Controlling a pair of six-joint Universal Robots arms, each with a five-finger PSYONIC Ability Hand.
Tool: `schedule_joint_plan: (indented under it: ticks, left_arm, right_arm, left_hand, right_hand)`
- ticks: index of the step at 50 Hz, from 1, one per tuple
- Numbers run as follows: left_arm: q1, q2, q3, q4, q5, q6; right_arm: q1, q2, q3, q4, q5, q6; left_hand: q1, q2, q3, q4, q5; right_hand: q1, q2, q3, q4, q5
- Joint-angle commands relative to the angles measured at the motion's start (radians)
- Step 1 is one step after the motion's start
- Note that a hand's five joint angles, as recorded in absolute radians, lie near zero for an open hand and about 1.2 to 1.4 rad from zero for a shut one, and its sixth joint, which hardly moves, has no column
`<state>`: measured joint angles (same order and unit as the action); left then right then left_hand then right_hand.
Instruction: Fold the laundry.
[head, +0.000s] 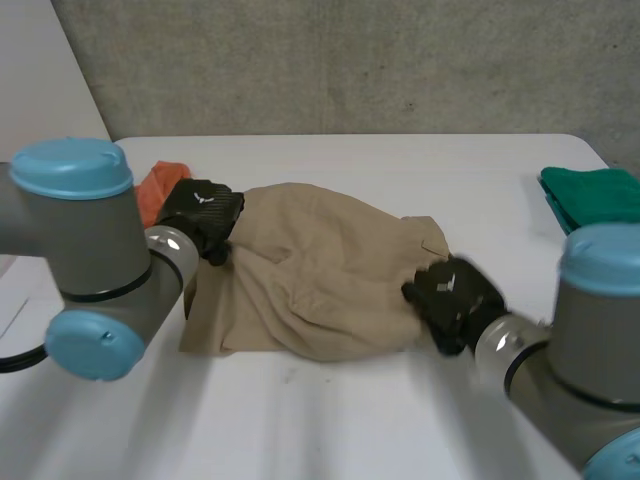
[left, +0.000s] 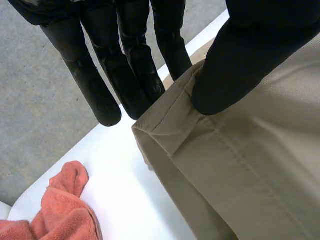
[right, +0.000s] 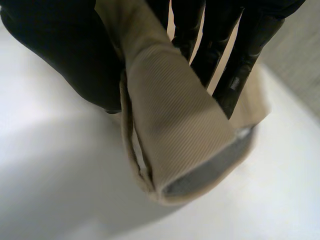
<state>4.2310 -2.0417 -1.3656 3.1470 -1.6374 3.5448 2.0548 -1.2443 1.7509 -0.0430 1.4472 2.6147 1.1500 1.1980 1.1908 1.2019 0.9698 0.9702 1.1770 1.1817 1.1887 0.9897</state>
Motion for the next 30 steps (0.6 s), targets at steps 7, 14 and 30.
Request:
schedule_joint_plan:
  ticks: [7,14,30]
  left_arm:
    - [-0.022,0.281,-0.176,-0.174,0.022,0.011]
    - [-0.055,0.275,-0.213,-0.185,0.039,0.016]
    - [-0.033,-0.130,0.325,0.153,0.011,0.022]
  right_arm:
    - [-0.151,-0.251,-0.205,0.465,-0.048,-0.320]
    - [-0.199,-0.186,-0.264,0.549,-0.091,-0.334]
    - [-0.165,0.232,-0.787,0.229,-0.057,-0.107]
  left_hand:
    - [0.246,0.198,0.205,0.194,0.252]
    - [0.246,0.198,0.205,0.194,0.252]
    - [0.246,0.198,0.205,0.194,0.252]
  right_hand:
    - [0.426,0.219,0.215,0.208,0.232]
    - [0.426,0.219,0.215,0.208,0.232]
    - [0.426,0.219,0.215,0.208,0.232]
